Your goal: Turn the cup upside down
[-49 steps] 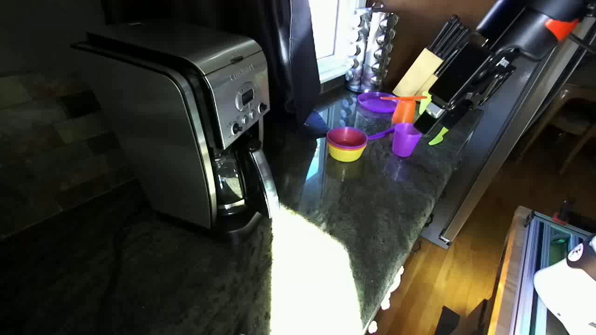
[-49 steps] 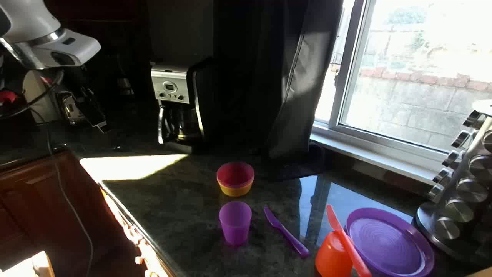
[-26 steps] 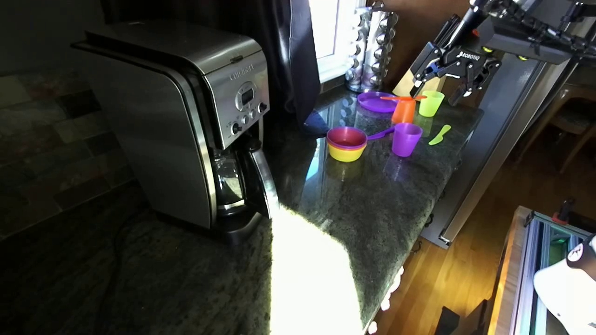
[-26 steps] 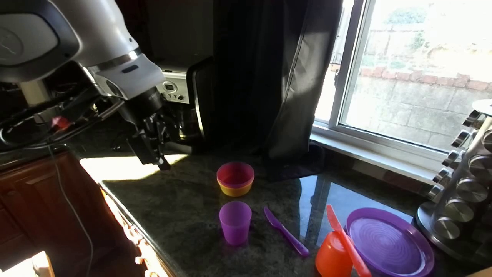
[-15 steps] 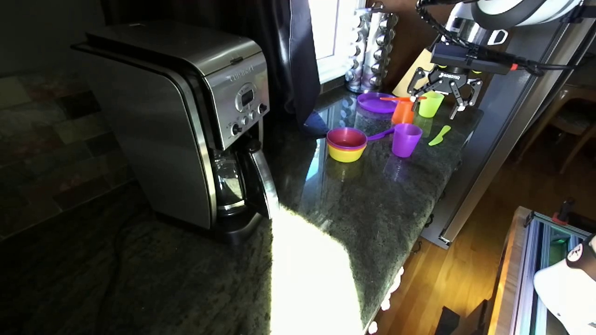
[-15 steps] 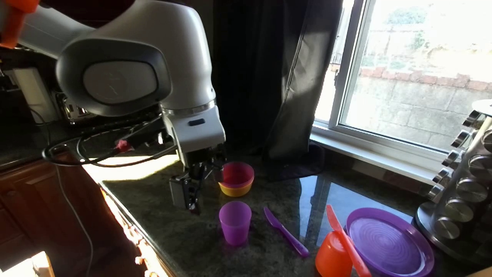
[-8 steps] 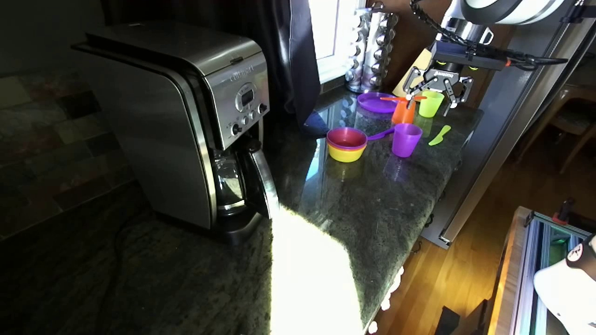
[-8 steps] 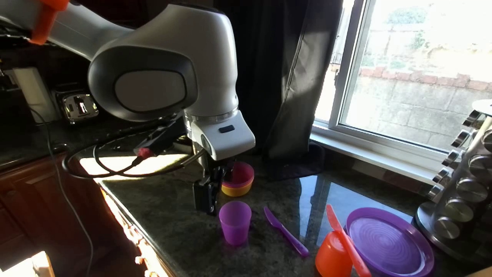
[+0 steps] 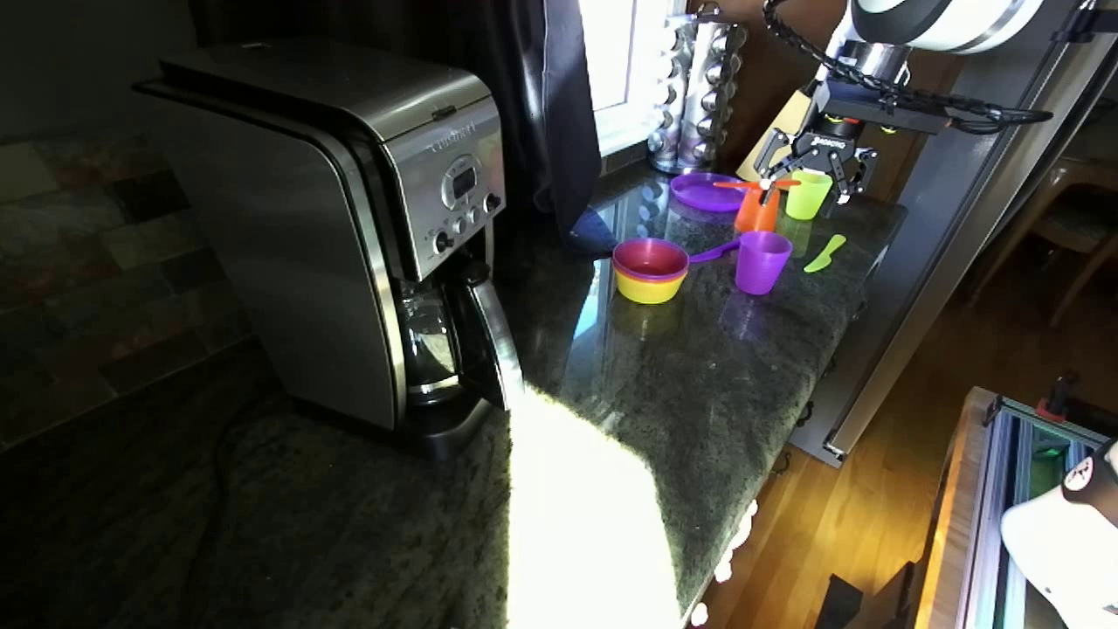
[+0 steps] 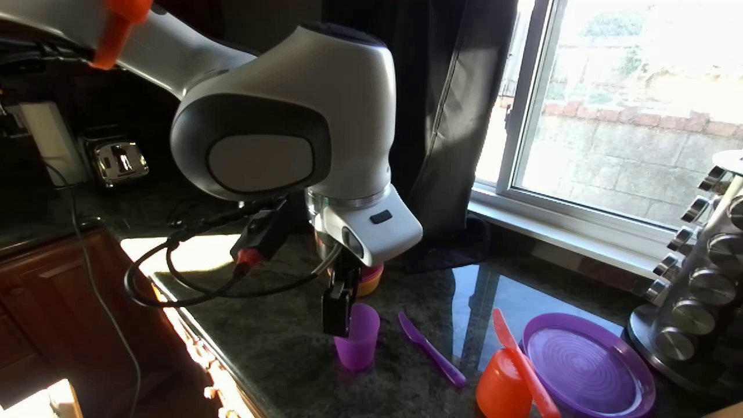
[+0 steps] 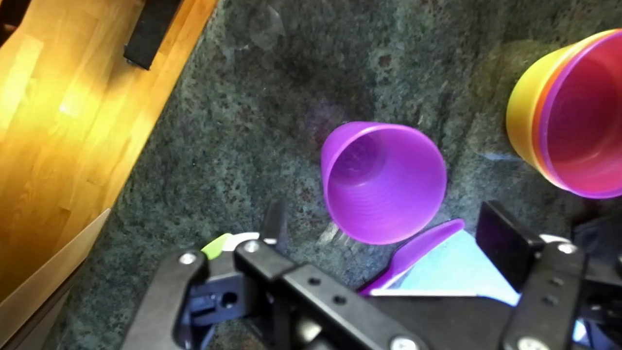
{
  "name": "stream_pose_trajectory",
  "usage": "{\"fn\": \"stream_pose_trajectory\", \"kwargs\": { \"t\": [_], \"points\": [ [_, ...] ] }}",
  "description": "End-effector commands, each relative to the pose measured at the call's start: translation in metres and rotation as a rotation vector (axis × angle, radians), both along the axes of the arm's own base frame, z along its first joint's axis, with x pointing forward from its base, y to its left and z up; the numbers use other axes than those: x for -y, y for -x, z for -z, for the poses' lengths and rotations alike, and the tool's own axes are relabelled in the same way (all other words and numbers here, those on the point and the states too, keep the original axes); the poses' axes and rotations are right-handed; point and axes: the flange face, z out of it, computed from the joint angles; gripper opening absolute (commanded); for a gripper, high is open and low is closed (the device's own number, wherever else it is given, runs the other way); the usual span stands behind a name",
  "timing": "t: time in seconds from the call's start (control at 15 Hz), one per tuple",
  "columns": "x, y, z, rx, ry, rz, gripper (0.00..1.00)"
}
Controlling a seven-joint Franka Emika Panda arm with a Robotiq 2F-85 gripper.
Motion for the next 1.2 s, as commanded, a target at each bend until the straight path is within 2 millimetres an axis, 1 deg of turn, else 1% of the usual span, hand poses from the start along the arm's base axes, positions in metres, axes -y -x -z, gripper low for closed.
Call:
{"fn": "stream_pose_trajectory", "kwargs": {
  "t": [0.0, 0.07, 0.13, 0.47, 0.6, 0.8, 1.13],
  "points": [
    [0.014, -0.013, 0.007, -0.037, -0.018, 0.037, 1.0],
    [0.015, -0.015, 0.007, -0.035, -0.017, 0.046, 1.0],
    [0.009, -0.008, 0.004, -0.012, -0.003, 0.021, 1.0],
    [0.013, -0.014, 0.008, -0.02, -0.003, 0.031, 1.0],
    [0.033, -0.024, 0.018, -0.079, -0.008, 0.108, 1.0],
    [0.052, -0.029, 0.026, -0.141, -0.034, 0.147, 1.0],
    [0.074, -0.048, 0.039, -0.245, -0.087, 0.147, 1.0]
  ]
}}
